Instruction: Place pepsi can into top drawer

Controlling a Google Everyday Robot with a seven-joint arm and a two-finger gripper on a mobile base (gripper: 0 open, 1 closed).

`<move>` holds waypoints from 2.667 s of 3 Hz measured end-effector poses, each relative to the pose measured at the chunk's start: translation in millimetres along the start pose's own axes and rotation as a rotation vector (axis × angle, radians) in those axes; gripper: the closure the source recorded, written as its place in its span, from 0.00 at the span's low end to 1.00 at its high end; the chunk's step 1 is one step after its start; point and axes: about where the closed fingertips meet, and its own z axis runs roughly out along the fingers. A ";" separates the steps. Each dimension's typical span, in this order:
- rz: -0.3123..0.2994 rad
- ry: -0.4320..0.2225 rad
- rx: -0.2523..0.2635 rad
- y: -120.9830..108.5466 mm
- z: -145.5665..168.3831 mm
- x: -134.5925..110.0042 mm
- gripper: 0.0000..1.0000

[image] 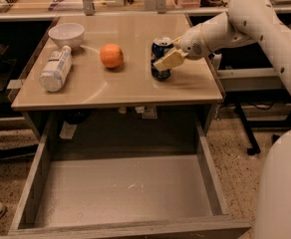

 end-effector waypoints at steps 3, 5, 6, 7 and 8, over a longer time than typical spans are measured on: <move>0.111 -0.021 0.039 92.1 -35.8 18.7 1.00; 0.137 -0.028 0.040 129.4 -47.7 15.6 1.00; 0.176 -0.026 0.058 155.9 -58.4 23.2 1.00; 0.221 -0.041 0.067 180.7 -64.0 29.8 1.00; 0.298 -0.072 0.017 204.8 -54.5 38.4 1.00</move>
Offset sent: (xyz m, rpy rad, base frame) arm -0.0872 -0.0187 0.0132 0.0271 0.0319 -0.1021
